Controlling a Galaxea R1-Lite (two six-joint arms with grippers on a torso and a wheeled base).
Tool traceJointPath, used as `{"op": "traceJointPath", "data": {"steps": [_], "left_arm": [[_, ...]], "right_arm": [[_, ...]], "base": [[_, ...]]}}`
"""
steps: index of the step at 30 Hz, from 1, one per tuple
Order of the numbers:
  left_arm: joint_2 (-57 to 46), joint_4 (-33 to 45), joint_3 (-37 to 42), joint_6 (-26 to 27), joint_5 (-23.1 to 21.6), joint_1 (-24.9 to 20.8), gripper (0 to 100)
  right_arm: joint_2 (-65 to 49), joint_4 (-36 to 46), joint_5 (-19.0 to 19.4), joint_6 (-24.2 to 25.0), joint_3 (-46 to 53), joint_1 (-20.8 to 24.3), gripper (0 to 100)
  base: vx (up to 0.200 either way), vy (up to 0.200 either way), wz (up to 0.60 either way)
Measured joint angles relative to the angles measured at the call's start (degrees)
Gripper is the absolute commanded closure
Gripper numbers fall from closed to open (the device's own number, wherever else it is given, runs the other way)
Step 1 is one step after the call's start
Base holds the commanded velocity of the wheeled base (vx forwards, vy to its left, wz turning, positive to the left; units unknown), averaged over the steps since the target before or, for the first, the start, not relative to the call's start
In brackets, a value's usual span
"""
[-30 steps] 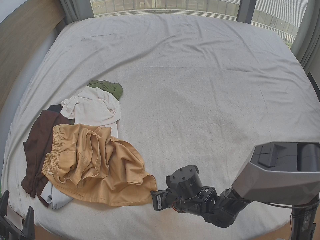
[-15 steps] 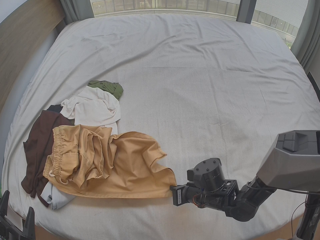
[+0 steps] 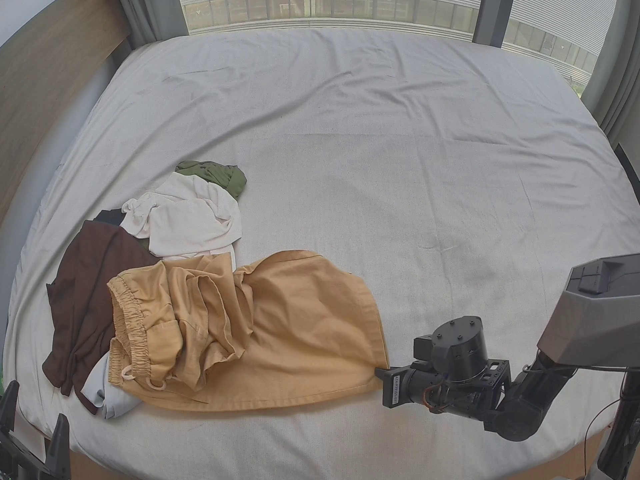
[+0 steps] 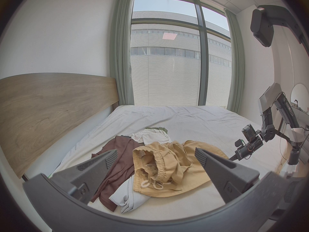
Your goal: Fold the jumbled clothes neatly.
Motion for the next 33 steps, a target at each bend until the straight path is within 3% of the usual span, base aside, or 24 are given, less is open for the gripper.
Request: {"op": "traceJointPath", "data": {"steps": [33], "left_arm": [[0.0, -0.38, 0.0, 0.2, -0.41, -0.02, 0]], "right_arm": [[-1.12, -19.1, 0.5, -5.1, 20.04, -14.17, 100]], "base": [[0.0, 0.0, 0.0]]}}
